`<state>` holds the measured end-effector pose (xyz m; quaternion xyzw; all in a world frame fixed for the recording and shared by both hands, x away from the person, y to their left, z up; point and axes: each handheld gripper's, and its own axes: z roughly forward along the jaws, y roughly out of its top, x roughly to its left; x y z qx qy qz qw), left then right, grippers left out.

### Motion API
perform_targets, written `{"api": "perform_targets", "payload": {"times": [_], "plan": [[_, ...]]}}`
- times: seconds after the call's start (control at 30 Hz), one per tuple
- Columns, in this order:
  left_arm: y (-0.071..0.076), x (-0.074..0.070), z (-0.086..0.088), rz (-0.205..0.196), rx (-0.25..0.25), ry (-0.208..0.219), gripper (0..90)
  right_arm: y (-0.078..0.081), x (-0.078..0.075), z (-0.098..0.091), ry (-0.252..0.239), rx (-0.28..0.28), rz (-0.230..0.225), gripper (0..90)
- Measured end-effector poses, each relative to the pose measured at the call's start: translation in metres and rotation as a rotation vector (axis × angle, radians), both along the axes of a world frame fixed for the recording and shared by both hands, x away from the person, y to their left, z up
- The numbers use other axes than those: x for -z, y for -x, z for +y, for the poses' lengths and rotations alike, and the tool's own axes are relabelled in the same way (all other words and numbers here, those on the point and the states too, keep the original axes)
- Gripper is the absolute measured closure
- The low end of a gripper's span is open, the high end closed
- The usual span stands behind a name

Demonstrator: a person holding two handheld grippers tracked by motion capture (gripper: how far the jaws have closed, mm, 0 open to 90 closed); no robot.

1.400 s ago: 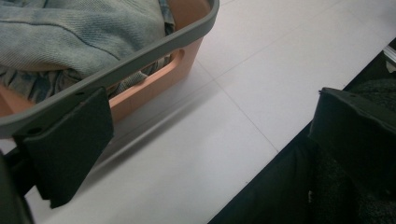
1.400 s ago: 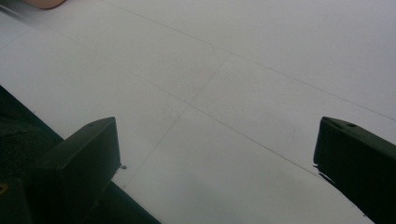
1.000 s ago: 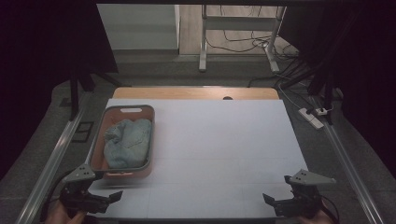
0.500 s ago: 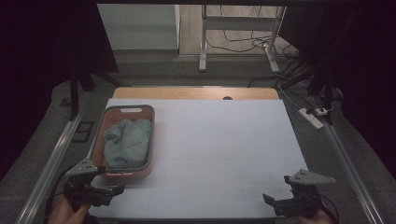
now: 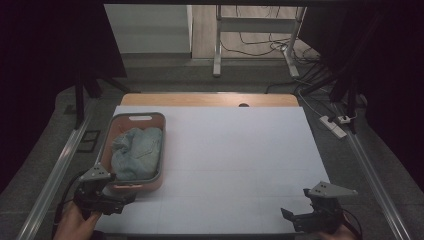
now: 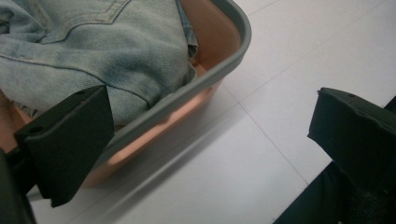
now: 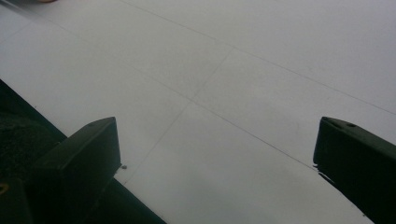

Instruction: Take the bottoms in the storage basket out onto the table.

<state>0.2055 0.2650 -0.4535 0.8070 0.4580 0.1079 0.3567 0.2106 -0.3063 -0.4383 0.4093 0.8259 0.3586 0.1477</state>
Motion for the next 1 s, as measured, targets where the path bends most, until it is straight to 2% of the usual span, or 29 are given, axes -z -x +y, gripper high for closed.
{"api": "perform_targets", "payload": {"times": [0.2,0.67,0.9,1.0], "plan": [[-0.007,0.0,0.001,-0.011,0.006,-0.008,0.9,0.0,0.0,0.0,0.004,-0.005,0.003,0.6],[-0.028,0.001,0.0,0.01,-0.009,-0.019,0.4,0.0,0.0,0.001,0.009,-0.011,0.004,0.6],[-0.04,0.004,0.0,0.022,-0.014,-0.045,0.2,0.0,0.001,0.001,0.009,-0.014,0.006,0.6],[-0.045,0.006,-0.001,0.033,-0.012,-0.069,0.1,0.0,0.001,0.001,0.008,-0.015,0.008,0.6]]}}
